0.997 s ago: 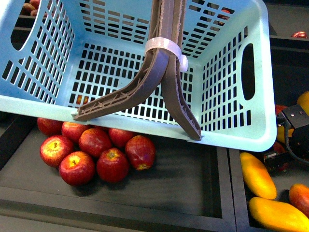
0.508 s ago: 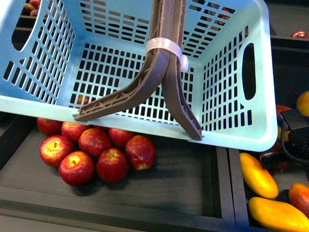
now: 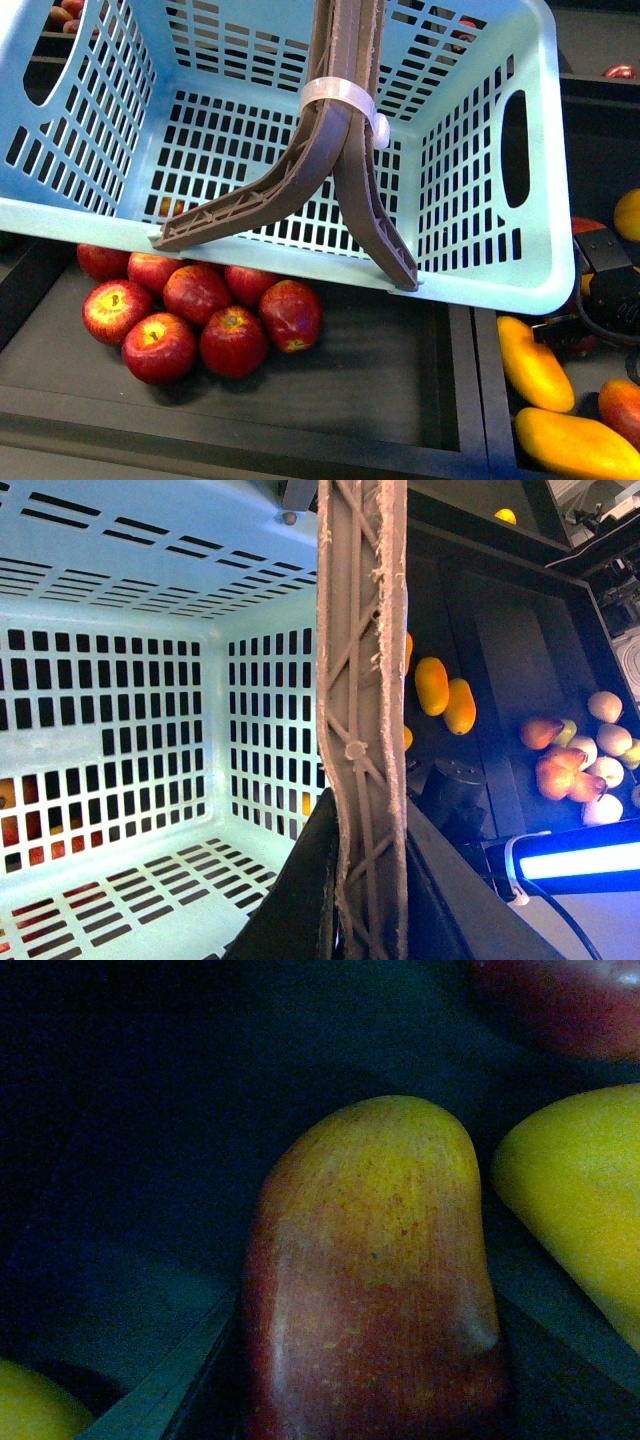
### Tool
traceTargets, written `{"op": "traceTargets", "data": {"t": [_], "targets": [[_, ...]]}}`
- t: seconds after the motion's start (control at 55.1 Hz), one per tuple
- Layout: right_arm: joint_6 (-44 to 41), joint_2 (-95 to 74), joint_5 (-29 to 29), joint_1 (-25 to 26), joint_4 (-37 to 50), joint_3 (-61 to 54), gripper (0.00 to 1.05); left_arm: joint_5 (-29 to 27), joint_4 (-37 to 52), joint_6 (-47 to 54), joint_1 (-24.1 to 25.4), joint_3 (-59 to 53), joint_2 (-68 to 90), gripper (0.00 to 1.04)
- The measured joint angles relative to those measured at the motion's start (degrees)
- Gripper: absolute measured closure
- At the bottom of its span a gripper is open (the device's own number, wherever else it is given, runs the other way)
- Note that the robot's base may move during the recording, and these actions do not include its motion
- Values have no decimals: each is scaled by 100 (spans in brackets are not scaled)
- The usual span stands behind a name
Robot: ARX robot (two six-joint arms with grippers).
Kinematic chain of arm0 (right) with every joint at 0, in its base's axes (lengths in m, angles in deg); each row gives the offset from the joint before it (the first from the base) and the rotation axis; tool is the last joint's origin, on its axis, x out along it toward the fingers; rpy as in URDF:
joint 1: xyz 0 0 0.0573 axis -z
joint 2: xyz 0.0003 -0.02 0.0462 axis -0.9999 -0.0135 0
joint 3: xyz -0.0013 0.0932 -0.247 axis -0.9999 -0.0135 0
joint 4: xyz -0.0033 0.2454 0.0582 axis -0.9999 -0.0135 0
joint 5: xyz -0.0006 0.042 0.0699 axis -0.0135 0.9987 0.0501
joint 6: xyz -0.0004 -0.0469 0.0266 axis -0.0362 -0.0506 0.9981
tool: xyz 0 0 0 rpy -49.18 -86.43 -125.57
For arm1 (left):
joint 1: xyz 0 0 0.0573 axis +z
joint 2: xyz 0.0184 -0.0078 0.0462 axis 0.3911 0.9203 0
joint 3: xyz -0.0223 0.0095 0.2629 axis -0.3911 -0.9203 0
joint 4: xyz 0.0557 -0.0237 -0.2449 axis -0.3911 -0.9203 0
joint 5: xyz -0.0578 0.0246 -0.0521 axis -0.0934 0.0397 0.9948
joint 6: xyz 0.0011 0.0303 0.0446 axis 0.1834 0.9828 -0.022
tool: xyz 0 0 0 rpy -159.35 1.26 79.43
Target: Pick mango and avocado into basket
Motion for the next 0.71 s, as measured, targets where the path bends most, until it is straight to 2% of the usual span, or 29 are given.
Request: {"op": "traceTargets", "data": {"t": [0.29,0.707], "targets": [[463,586,205,317,205,-538,46,-2,0,0,0,0,0,93],[1517,3547,1346,984,299,-2055,46,0,0,2,0,0,0,93]]}}
